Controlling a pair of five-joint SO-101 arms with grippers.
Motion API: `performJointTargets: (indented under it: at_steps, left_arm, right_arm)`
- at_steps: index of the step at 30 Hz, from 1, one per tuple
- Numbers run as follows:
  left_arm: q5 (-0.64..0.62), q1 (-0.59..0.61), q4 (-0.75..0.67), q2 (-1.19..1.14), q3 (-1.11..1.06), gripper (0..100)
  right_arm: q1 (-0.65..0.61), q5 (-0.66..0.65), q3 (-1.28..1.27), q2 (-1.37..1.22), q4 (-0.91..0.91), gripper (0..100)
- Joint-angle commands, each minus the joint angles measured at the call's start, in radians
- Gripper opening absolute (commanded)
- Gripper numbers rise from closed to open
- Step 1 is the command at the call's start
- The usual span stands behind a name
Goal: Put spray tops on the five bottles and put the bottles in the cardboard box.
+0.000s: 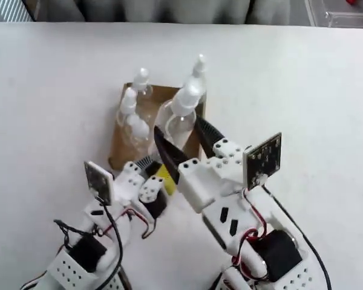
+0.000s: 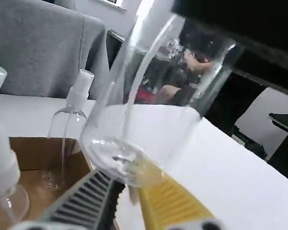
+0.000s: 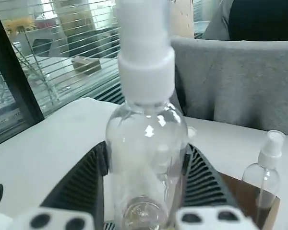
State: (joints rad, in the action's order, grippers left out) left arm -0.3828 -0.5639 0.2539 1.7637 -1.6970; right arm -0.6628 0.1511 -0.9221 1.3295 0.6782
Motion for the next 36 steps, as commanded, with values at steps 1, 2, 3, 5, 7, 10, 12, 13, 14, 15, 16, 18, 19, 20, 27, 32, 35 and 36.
performJointTargets:
  at_steps: [1, 2, 3, 5, 7, 10, 12, 13, 14, 15, 16, 18, 19, 20, 27, 32, 35, 36]
  left_arm:
    - [0.003, 0.027, -0.043, 0.010, 0.002, 2]
    - [0.003, 0.028, -0.043, 0.010, 0.002, 2]
    - [0.003, 0.033, -0.041, 0.010, 0.002, 2]
    - [0.002, 0.059, -0.032, 0.012, 0.002, 2]
    - [0.002, 0.071, -0.031, 0.013, 0.002, 2]
    - [0.002, 0.061, -0.029, 0.013, 0.002, 2]
    - [0.002, 0.048, -0.029, 0.013, 0.002, 2]
    - [0.002, 0.042, -0.029, 0.013, 0.002, 2]
    - [0.002, 0.036, -0.029, 0.013, 0.002, 2]
    - [0.002, 0.030, -0.028, 0.013, 0.002, 2]
    - [0.002, 0.024, -0.028, 0.013, 0.002, 2]
    - [0.003, 0.018, -0.009, 0.013, 0.002, 2]
    - [0.005, 0.016, 0.002, 0.013, 0.002, 2]
    - [0.006, 0.010, 0.008, 0.013, 0.002, 2]
    - [0.008, 0.013, 0.005, 0.013, 0.002, 2]
    - [0.008, 0.016, 0.006, 0.013, 0.002, 2]
    - [0.008, 0.016, 0.006, 0.013, 0.002, 2]
    - [0.008, 0.016, 0.006, 0.013, 0.002, 2]
  right_arm:
    - [-0.018, 0.000, 0.021, 0.012, 0.045, 1.5]
    - [-0.018, 0.000, 0.021, 0.013, 0.071, 1.5]
    - [-0.018, 0.000, 0.023, 0.013, 0.094, 1.5]
    - [-0.018, 0.000, 0.023, 0.015, 0.120, 1.5]
    - [-0.018, 0.000, 0.023, 0.015, 0.120, 1.5]
    - [-0.018, 0.000, 0.023, 0.013, 0.015, 1.5]
    - [-0.018, 0.000, 0.018, 0.004, -0.085, 1.5]
    - [-0.018, 0.000, 0.005, 0.004, -0.137, 1.5]
    - [-0.018, 0.000, -0.018, 0.004, -0.197, 1.5]
    - [-0.018, 0.000, -0.046, 0.004, -0.260, 1.5]
    - [-0.018, -0.002, -0.081, 0.002, -0.320, 1.5]
    - [-0.018, -0.005, -0.163, 0.002, -0.432, 1.5]
    - [-0.018, -0.021, -0.203, 0.002, -0.476, 1.5]
    - [-0.019, -0.041, -0.239, 0.002, -0.510, 1.5]
    - [-0.019, -0.064, -0.315, 0.016, -0.453, 1.5]
    - [-0.025, -0.068, -0.264, 0.108, -0.294, 1.5]
    - [-0.025, -0.071, -0.241, 0.157, -0.183, 1.5]
    - [-0.025, -0.072, -0.241, 0.168, -0.160, 1.5]
